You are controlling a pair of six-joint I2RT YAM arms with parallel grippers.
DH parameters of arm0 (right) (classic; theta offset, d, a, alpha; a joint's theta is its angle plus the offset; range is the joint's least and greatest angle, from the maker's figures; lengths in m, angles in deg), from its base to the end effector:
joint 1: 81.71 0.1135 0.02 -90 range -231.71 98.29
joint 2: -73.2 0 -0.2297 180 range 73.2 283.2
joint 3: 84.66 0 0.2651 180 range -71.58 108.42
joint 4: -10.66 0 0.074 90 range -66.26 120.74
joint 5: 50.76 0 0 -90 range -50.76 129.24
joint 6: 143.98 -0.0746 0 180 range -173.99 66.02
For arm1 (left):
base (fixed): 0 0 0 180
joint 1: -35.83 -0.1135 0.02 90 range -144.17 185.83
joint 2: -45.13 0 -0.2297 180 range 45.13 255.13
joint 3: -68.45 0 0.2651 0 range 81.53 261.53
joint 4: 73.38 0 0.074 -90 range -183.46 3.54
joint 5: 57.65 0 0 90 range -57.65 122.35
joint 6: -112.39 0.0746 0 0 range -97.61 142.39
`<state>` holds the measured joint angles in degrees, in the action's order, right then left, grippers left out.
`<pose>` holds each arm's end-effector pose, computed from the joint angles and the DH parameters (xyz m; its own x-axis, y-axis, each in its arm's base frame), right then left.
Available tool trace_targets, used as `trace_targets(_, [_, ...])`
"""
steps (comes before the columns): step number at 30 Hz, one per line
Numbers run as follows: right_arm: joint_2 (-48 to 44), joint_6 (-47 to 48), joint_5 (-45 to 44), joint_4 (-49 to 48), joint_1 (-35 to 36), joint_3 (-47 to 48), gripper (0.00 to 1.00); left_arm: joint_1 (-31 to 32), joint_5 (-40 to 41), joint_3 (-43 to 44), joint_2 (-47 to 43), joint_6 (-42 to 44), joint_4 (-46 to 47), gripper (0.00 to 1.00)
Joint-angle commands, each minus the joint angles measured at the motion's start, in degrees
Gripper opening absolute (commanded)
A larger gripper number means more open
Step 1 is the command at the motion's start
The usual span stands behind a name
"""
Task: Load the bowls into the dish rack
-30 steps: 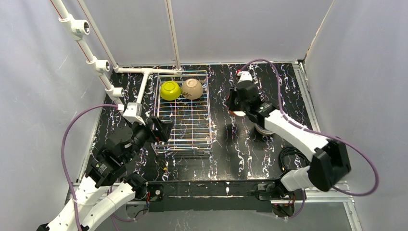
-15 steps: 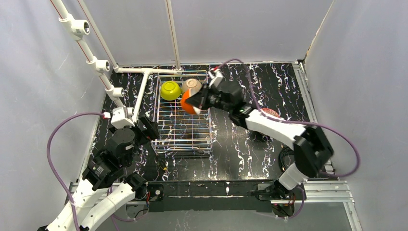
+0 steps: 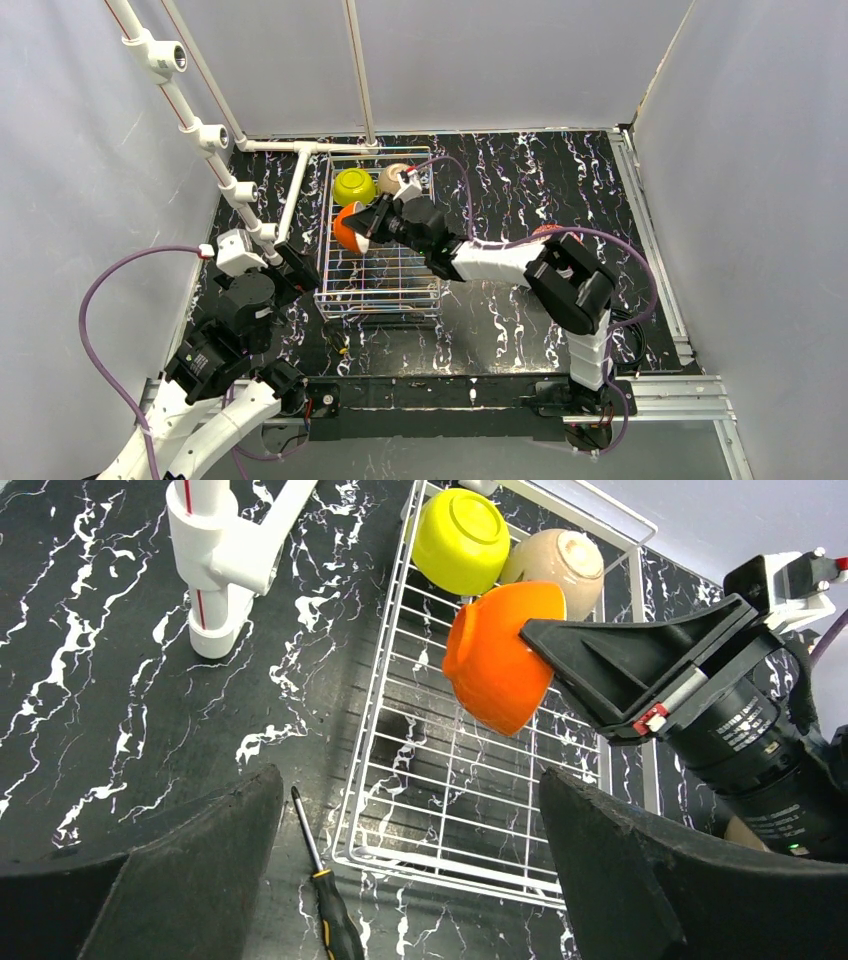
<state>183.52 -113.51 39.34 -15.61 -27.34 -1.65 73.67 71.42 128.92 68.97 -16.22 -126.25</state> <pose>0.2818 0.3934 0.2046 -0.7068 0.4934 -0.5070 -0.4036 0.3074 0.8618 0.1467 -0.0545 0.3276 -0.1716 -0.4802 -0.8602 -0.1391 0.8762 -0.4614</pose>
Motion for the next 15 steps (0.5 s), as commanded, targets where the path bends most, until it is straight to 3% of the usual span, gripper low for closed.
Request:
trace_targets(1, [2.0,-1.3,-12.2,-10.4,2.4,4.9,0.01,0.2,3.4,1.7,0.6,-1.1,-2.1,0.98])
trace_targets(9, [7.1,-1.1,-31.0,-12.8,6.0,7.2,0.01,0.2,18.8,6.9,-0.9,-6.8,-11.3,0.98])
trace_targets(15, [11.1,1.8,-41.3,-17.9,7.7,9.8,0.01,0.2,18.9,7.2,-4.3,-3.0,-8.6,0.98])
